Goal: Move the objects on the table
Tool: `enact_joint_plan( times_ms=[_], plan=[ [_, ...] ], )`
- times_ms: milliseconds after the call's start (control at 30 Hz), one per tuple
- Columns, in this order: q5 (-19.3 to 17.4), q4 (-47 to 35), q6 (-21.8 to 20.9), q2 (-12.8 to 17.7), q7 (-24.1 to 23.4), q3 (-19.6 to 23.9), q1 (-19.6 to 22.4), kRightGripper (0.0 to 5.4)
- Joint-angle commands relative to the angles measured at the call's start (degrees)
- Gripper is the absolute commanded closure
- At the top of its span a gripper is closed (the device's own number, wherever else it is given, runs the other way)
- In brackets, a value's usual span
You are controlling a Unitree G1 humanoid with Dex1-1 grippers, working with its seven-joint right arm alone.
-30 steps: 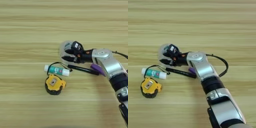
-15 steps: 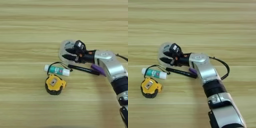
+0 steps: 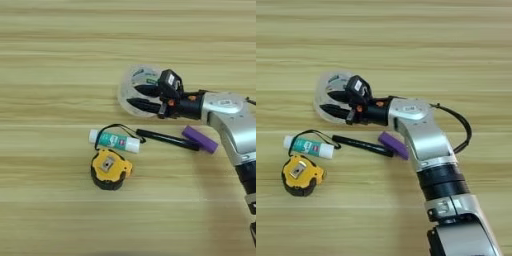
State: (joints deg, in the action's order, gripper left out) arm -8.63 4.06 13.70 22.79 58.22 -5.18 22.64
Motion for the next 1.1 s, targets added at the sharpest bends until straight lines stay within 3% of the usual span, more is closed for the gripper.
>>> enact_joint_plan(
  times_ms=[33,233,433,600,867,1100],
  plan=[
    [-2.96,-8.17,-0.23,3.29,-0.32,2.70,1.86,3.85],
    [-4.26,-12.50,0.40,5.88,0.96,3.52,-0.54,3.85],
    [-5.47,-18.70,0.38,10.34,5.30,2.96,-4.34,3.85],
    [-6.58,-21.87,1.27,13.14,8.98,2.56,-5.00,3.85],
    [-6.99,-25.63,4.78,17.08,13.30,0.54,-4.36,3.85],
    [-6.73,-27.96,7.09,21.03,17.28,-2.60,-8.47,3.85]
  ],
)
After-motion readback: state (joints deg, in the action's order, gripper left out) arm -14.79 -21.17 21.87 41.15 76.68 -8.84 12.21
